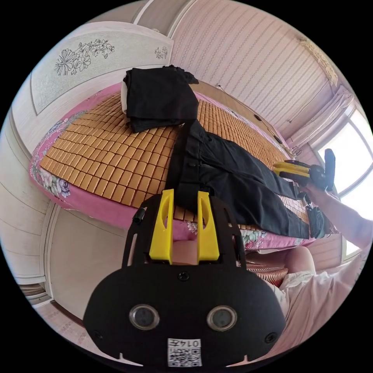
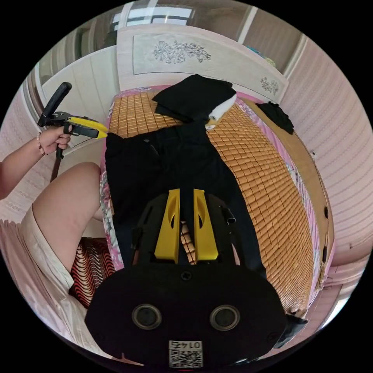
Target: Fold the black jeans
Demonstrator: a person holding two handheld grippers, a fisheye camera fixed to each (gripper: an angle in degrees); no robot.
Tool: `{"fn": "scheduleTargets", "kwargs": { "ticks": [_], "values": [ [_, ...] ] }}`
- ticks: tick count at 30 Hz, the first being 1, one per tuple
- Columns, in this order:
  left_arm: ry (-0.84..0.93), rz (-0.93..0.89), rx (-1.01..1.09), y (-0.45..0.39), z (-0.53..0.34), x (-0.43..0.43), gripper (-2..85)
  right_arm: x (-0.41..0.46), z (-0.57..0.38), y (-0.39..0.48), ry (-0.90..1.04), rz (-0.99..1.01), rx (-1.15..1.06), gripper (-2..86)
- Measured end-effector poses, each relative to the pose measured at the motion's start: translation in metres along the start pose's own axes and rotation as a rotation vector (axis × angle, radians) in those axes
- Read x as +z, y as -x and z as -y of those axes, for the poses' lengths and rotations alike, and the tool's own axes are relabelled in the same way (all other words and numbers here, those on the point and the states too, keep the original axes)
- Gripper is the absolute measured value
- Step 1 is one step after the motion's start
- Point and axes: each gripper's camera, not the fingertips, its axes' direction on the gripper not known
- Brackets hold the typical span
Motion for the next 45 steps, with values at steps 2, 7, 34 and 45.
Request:
{"fn": "scheduleTargets", "kwargs": {
  "ticks": [2,7,34,45],
  "values": [
    [0.021,0.005,0.018,0.006,0.0,0.006,11.0,0.019,0.041,0.026,0.002,0.012,-0.066,8.2],
    [0.151,0.028,0.018,0.03,-0.006,0.034,11.2,0.077,0.098,0.063,0.063,-0.058,-0.154,7.7],
    [-0.13,-0.009,-0.227,0.159,-0.069,-0.04,8.1,-0.078,-0.167,0.024,-0.035,-0.259,0.353,2.2],
    [-0.019,-0.261,-0.455,0.191,-0.043,-0.008,12.8,-0.239,-0.588,-0.06,-0.065,-0.352,1.504,12.6]
  ]
}}
